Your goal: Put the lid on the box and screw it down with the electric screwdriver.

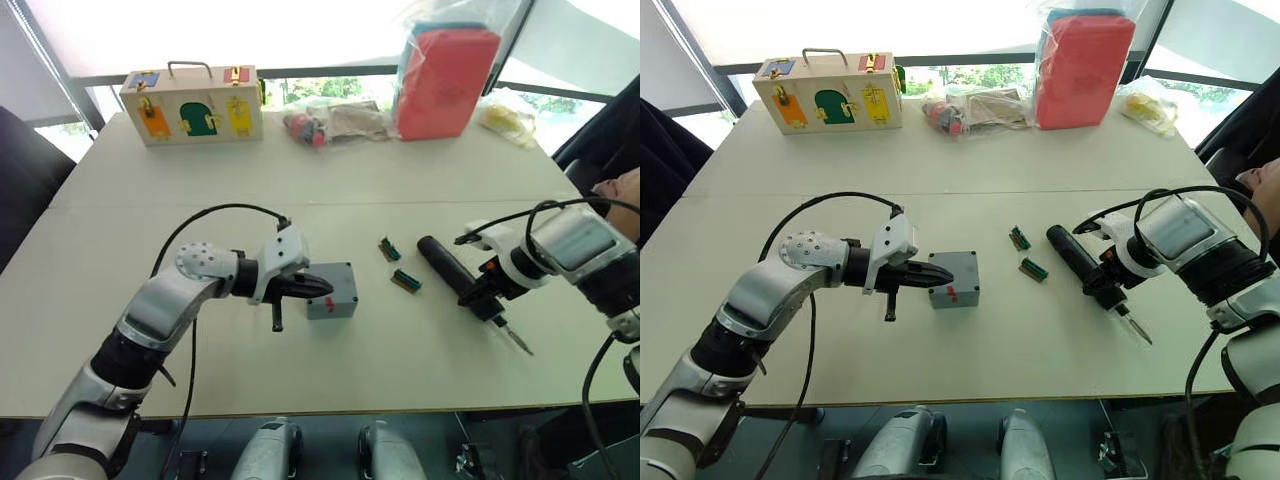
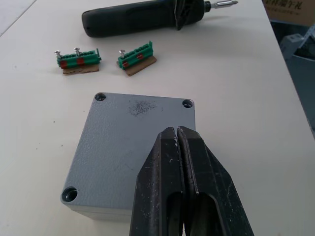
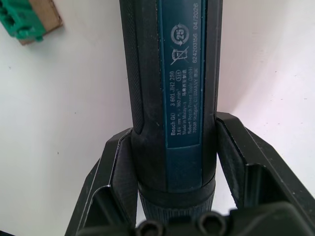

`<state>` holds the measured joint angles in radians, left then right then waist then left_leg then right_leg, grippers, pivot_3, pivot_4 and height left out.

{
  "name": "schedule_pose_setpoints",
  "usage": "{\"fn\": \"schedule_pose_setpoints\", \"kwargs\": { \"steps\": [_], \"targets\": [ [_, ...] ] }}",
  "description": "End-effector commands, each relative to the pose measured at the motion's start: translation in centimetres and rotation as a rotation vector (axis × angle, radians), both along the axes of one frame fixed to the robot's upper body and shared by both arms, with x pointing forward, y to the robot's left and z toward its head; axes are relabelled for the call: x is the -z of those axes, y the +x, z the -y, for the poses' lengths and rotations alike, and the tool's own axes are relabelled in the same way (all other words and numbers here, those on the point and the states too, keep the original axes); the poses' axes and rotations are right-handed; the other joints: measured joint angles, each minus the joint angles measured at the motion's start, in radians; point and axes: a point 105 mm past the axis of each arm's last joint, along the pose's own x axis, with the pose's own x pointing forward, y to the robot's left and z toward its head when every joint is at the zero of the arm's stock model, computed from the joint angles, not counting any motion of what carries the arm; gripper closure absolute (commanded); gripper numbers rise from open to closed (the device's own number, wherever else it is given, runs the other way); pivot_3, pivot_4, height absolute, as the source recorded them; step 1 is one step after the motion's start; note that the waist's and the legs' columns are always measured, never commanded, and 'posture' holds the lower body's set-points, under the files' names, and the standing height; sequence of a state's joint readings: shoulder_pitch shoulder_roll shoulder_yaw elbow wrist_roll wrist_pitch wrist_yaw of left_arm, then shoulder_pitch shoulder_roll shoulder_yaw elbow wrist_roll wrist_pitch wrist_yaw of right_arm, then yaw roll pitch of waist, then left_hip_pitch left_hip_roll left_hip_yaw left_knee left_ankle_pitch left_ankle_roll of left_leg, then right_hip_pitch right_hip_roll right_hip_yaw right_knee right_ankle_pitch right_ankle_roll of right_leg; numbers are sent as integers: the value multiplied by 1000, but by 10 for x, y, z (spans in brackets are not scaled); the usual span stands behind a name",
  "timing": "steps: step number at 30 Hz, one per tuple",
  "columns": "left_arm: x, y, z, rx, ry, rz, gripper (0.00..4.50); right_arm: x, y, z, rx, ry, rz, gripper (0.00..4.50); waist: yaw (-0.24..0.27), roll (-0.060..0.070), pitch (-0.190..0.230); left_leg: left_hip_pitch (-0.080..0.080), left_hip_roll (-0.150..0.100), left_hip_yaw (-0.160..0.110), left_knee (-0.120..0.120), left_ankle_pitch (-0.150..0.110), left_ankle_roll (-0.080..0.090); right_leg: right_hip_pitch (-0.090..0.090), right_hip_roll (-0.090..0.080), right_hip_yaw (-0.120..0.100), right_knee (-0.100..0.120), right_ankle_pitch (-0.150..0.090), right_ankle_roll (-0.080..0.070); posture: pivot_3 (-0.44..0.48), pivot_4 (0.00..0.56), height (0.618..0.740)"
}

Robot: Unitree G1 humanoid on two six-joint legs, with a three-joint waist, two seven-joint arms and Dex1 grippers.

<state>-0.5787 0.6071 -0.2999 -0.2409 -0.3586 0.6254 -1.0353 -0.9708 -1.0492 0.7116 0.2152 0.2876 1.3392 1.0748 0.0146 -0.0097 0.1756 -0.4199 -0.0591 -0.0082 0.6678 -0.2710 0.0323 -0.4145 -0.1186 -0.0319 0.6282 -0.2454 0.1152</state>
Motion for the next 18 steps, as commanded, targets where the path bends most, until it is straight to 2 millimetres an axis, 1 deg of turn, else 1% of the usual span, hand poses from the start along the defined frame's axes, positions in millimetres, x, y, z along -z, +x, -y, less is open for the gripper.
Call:
{"fn": "schedule_pose_setpoints", "kwargs": {
  "steps": [1, 3, 4, 6, 8, 10, 11, 13, 15, 17, 18],
  "targets": [
    [-10, 2, 1, -4, -21, 48, 4500, 18, -11, 8, 45, -11, -76, 2621, 0, 0, 0, 0, 0, 0, 0, 0, 0, 0, 0, 0, 0, 0, 0, 0, 150, 740],
    [-10, 5, -1, -12, -20, 51, 4500, 5, 2, 14, 84, -9, 1, 2621, -1, -1, -1, 0, 0, 0, 0, 0, 0, 0, 0, 0, 0, 0, 0, 0, 150, 740],
    [-10, 8, -2, -18, -19, 54, 4500, -5, 10, 16, 105, 0, 53, 2621, -2, -1, -1, 0, 0, 0, 0, 0, -1, 1, 0, 0, 0, 0, 0, 0, 150, 740],
    [-10, 14, -5, -28, -14, 56, 4500, -35, 26, 18, 167, 58, 170, 2621, -3, -1, 0, 0, -1, 0, 1, 1, -1, 1, 0, 0, 0, 1, -1, 0, 150, 740],
    [-11, 17, -9, -30, -11, 54, 4500, -65, 38, 19, 213, 134, 294, 2621, -2, 4, 2, 0, -1, 1, 1, 2, -2, -1, 0, 0, 0, 2, -1, 0, 150, 740],
    [-14, 19, -12, -25, -18, 36, 4500, -95, 45, 23, 199, 191, 471, 2621, -2, 7, 4, -6, -2, 2, 1, 4, -5, -7, -1, 1, 2, 3, 0, 0, 150, 740],
    [-15, 21, -15, -25, -20, 31, 4500, -107, 47, 20, 179, 222, 555, 2621, -2, 7, 4, -9, -2, 2, 0, 6, -10, -12, 0, 1, 2, 3, 0, 0, 150, 740],
    [-19, 24, -18, -33, -34, 13, 4500, -133, 52, 3, 128, 346, 785, 2621, -2, 7, 4, -12, -1, 2, -1, 7, -11, -16, 1, 1, 2, 3, 0, 0, 150, 740],
    [-23, 26, -21, -38, -40, 0, 4500, -161, 49, -16, 85, 481, 1035, 2621, -7, 6, 4, -13, 1, 2, -2, 8, -12, -15, 2, 0, 2, 3, 0, 0, 150, 740],
    [-27, 29, -23, -44, -48, -13, 4500, -186, 35, -44, 10, 677, 1239, 2621, -13, 7, 4, -13, 2, 3, -2, 8, -12, -15, 4, 1, 2, 3, 0, 0, 150, 740],
    [-29, 31, -24, -48, -52, -20, 4500, -193, 27, -60, -22, 774, 1290, 2621, -15, 7, 4, -13, 2, 3, -1, 8, -12, -15, 5, 1, 2, 3, 0, 0, 150, 740]
  ]
}}
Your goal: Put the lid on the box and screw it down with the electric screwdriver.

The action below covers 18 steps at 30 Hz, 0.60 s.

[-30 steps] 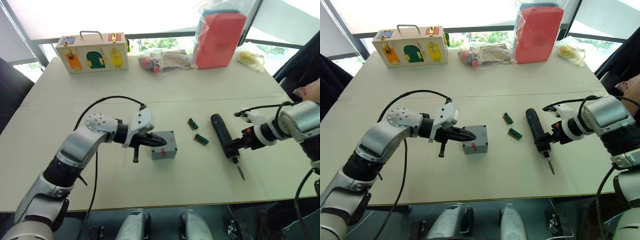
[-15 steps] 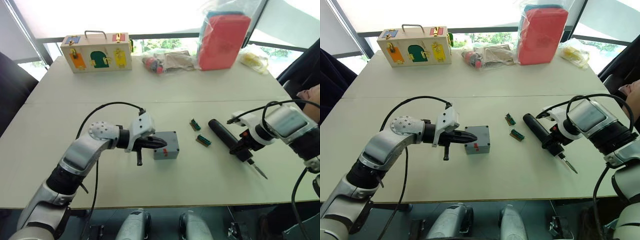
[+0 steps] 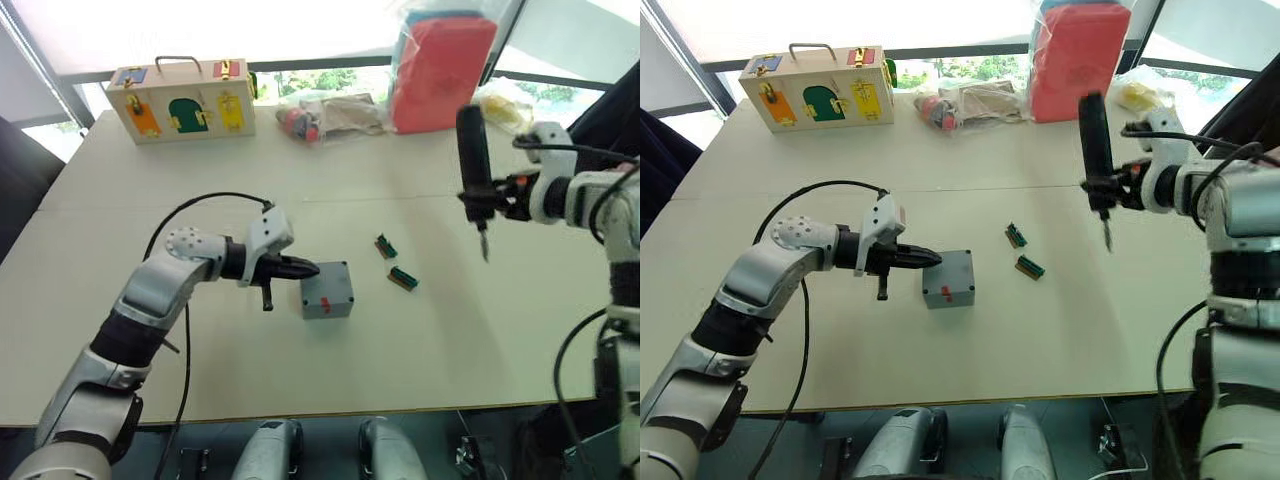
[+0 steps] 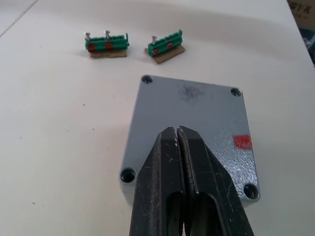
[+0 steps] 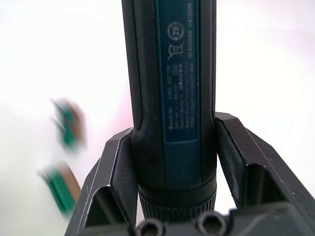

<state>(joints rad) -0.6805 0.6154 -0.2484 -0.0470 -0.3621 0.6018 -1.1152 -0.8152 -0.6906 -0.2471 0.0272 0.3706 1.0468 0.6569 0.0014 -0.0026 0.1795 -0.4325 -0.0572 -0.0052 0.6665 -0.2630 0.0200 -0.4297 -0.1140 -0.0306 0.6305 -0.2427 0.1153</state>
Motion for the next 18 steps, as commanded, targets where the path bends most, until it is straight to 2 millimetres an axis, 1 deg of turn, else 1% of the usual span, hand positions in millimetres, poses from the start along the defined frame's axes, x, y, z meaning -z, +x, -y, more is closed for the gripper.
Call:
{"fn": "schedule_pose_setpoints", "kwargs": {
  "steps": [1, 3, 4, 5, 8, 10, 11, 13, 18],
  "targets": [
    [-17, 4, -4, 0, -36, 10, 4500, -66, -36, -43, -137, 210, 423, 2621, -3, 1, 0, 0, 0, 0, 0, 0, 0, 0, 0, 0, 1, 0, 0, 0, 150, 740],
    [-19, 5, -2, 1, -52, -7, 4500, -66, -50, -68, -205, 307, 485, 2621, -2, 1, 0, 0, 0, 0, 1, 1, -1, 0, 0, 0, 3, 0, 0, 0, 150, 740],
    [-19, 4, 0, 6, -53, -10, 4500, -62, -55, -78, -228, 338, 501, 2621, 1, 1, 0, 1, 0, -1, 1, 1, -1, 0, 0, 0, 4, 0, 0, 0, 150, 740],
    [-18, 3, 3, 11, -49, -12, 4500, -58, -59, -86, -249, 363, 508, 2621, 6, 1, 0, 1, -1, -1, 2, 1, -1, 0, 0, 0, 5, 0, 0, 0, 150, 740],
    [-15, 2, 3, 12, -25, -16, 4500, -44, -67, -108, -294, 401, 508, 2621, 11, 0, 0, 2, -1, -2, 2, 0, 1, 2, 0, 0, 4, 0, 0, 0, 150, 740],
    [-11, 1, 4, 7, -4, -20, 4500, -35, -70, -118, -319, 402, 503, 2621, 10, 0, 0, 3, -2, -1, 3, 0, 1, 3, 0, 1, 4, 0, 0, 0, 150, 740],
    [-10, 1, 1, 4, 2, -22, 4500, -33, -70, -124, -326, 404, 501, 2621, 9, 0, 0, 3, -3, -1, 3, 0, 2, 3, -1, 1, 4, 0, 0, 0, 150, 740],
    [-5, 0, 2, 2, 20, -27, 4500, -22, -71, -134, -351, 389, 487, 2621, 4, 1, 0, 3, -3, -1, 2, 0, 2, 2, 0, 2, 5, 0, 0, 0, 150, 740],
    [9, -1, 3, -8, 72, -36, 4500, -5, -68, -143, -356, 359, 480, 2621, -8, 1, 0, 4, -2, -1, 2, 1, 1, 2, 1, 2, 5, 0, 0, 0, 150, 740]
  ]
}}
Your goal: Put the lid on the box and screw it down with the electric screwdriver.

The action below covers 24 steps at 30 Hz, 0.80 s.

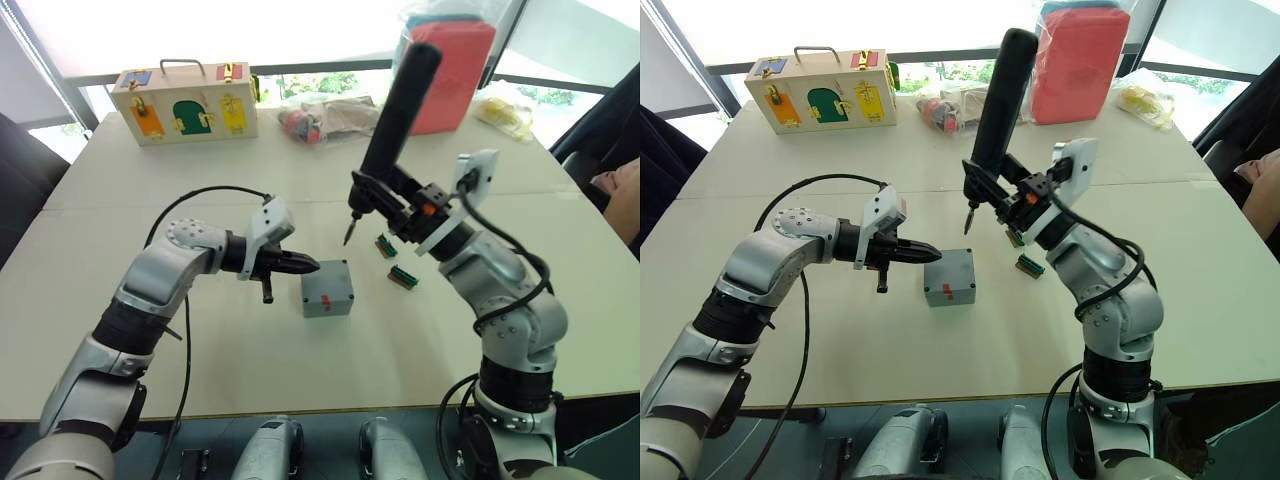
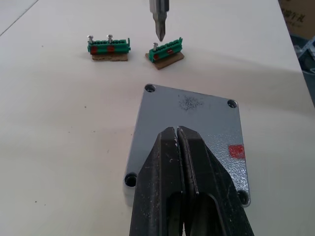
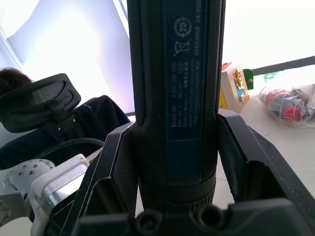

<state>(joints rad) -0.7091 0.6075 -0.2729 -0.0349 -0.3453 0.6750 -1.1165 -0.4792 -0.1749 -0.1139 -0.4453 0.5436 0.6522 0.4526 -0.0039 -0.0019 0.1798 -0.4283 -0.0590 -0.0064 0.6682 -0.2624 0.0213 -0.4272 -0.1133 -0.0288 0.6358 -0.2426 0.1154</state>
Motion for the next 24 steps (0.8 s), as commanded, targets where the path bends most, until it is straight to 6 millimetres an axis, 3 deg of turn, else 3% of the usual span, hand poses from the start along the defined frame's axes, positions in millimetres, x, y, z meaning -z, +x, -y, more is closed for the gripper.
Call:
{"fn": "schedule_pose_setpoints", "kwargs": {
  "steps": [1, 8, 24],
  "targets": [
    [6, -3, 0, 6, 45, 17, 4500, -12, -7, -6, -4, 5, 104, 2621, -6, 0, 0, 0, 0, 0, 0, 0, 0, 0, 0, 0, 0, 0, 0, 0, 150, 740],
    [14, -5, -3, 0, 89, 29, 4500, 4, -3, -12, -6, -43, 108, 2621, -9, 0, 0, 1, 0, 0, 0, 0, 0, 0, 0, 1, 0, 0, 0, 0, 150, 740],
    [15, -12, 0, 15, 91, 12, 4500, 28, 8, 2, 77, -86, 88, 2621, -8, 0, 0, 2, 0, 0, 0, 0, 0, 1, 0, 1, 0, 0, 0, 0, 150, 740]
  ]
}}
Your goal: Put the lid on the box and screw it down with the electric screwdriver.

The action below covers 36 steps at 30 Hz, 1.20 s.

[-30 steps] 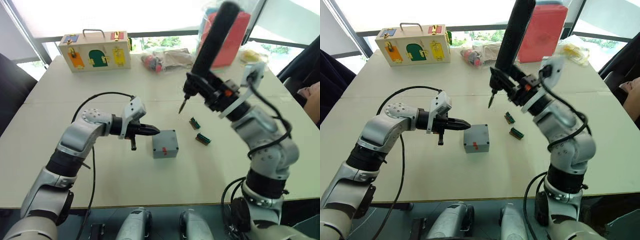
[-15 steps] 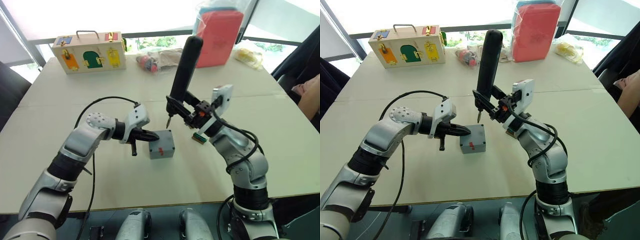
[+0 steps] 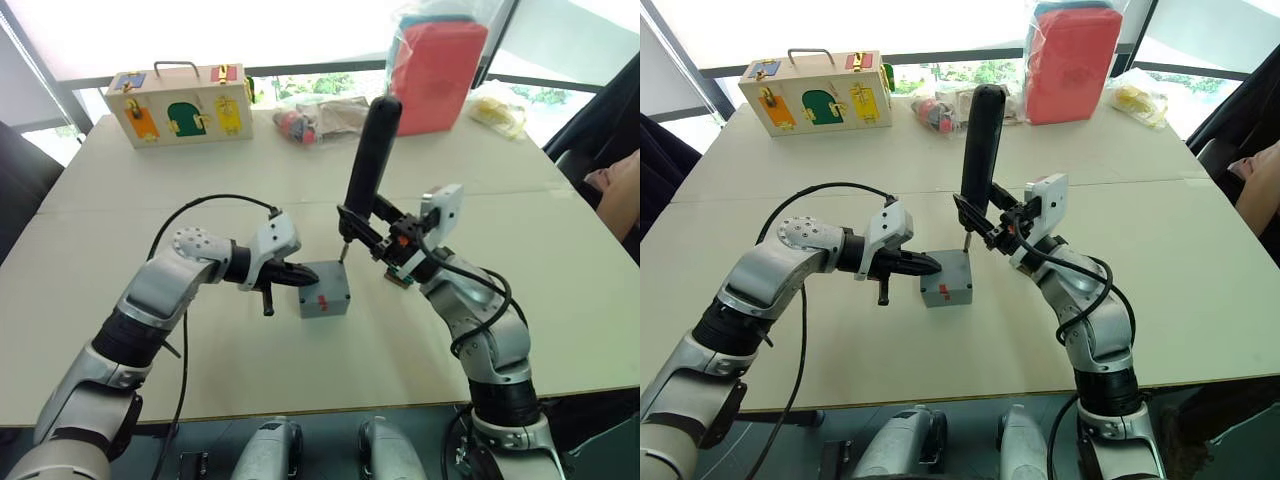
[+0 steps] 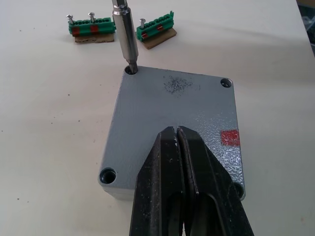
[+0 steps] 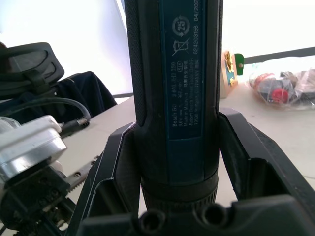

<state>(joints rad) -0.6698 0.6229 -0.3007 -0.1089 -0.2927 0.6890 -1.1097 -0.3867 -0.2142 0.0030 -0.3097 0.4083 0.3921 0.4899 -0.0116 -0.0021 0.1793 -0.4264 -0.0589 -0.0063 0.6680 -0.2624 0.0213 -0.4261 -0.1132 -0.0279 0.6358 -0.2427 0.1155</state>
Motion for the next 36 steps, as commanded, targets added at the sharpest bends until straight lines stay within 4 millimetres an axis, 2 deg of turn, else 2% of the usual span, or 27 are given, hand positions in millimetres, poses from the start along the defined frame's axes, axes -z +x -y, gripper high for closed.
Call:
{"fn": "schedule_pose_setpoints", "kwargs": {
  "steps": [1, 4, 9, 13, 16, 30, 36],
  "targets": [
    [4, -3, 0, 7, 20, -9, 4500, -10, -1, 2, 16, 12, 59, 2621, 0, 0, 0, 0, 0, 0, 0, 0, 0, 0, 0, 0, 0, 0, 0, 0, 150, 740],
    [5, -3, 0, 8, 21, -11, 4500, -3, 0, 0, 14, -7, 51, 2621, 0, 0, 0, 0, 0, 0, 0, 0, 0, 0, 0, 0, 0, 0, 0, 0, 150, 740],
    [9, -4, -1, 7, 34, -13, 4500, 28, -9, -16, -37, -100, 8, 2621, -1, 0, -2, 1, 0, 0, 0, 0, 0, 1, 0, 0, 0, 0, 0, 0, 150, 740],
    [10, -5, 0, 7, 34, -15, 4500, 51, 0, -19, 27, -129, -77, 2621, -2, -1, -3, 10, 0, 0, -1, -1, 2, 10, 0, 0, -2, 0, 0, 0, 150, 740],
    [11, -5, 0, 4, 31, -20, 4500, 59, 5, -20, 64, -115, -109, 2621, -2, -2, -8, 21, 1, 0, -3, -5, 8, 21, 1, 0, -4, -2, 0, 0, 150, 740],
    [16, -6, -1, -8, 33, -34, 4500, 89, 0, -19, 87, -139, -167, 2621, 0, -4, -25, 22, 1, 0, -3, -5, 8, 22, 1, 0, -5, -2, 0, 0, 150, 740],
    [18, -7, 0, -9, 30, -40, 4500, 89, -2, -20, 85, -137, -164, 2621, 0, -4, -32, 24, 1, 0, -4, -6, 8, 23, 1, 0, -6, -3, -1, 0, 150, 740]
  ]
}}
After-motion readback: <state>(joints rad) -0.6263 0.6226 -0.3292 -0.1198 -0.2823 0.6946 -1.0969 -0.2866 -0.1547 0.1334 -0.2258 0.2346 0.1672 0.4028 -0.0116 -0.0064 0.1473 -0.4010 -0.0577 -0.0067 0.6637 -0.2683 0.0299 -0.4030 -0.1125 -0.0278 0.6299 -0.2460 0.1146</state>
